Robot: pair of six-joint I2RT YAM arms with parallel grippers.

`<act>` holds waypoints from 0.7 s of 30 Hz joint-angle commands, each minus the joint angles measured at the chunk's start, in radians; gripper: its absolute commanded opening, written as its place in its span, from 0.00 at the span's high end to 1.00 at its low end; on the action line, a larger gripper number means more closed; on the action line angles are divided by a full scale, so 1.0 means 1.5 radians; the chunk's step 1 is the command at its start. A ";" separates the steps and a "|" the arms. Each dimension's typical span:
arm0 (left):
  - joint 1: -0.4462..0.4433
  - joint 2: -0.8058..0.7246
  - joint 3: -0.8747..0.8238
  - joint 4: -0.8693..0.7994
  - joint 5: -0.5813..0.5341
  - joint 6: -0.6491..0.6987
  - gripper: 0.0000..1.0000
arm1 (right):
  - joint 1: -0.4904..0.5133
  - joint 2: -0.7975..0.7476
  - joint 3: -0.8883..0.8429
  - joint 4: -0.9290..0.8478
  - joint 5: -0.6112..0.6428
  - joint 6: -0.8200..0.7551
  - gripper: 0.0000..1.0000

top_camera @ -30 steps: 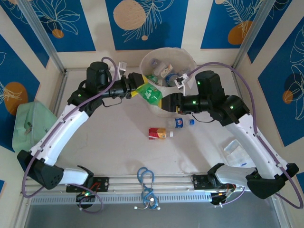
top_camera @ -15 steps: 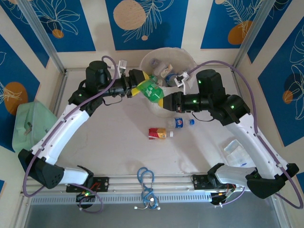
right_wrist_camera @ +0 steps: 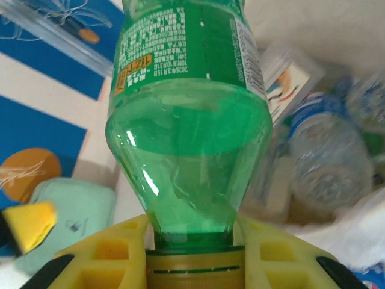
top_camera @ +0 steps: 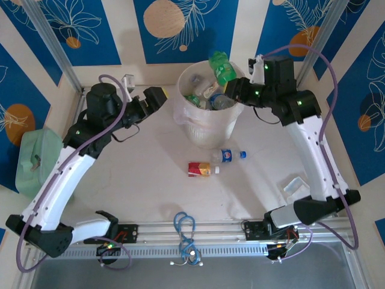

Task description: Put the plastic bottles in the bin

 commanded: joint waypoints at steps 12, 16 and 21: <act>-0.002 -0.021 -0.169 0.013 0.001 -0.002 0.11 | -0.033 0.149 0.089 -0.058 0.093 -0.039 0.78; -0.016 -0.022 -0.211 0.043 0.003 -0.030 0.12 | -0.032 0.158 0.089 -0.060 0.106 -0.033 0.55; -0.052 -0.006 -0.232 0.048 -0.010 -0.033 0.12 | -0.029 0.167 0.107 -0.060 0.104 -0.032 0.39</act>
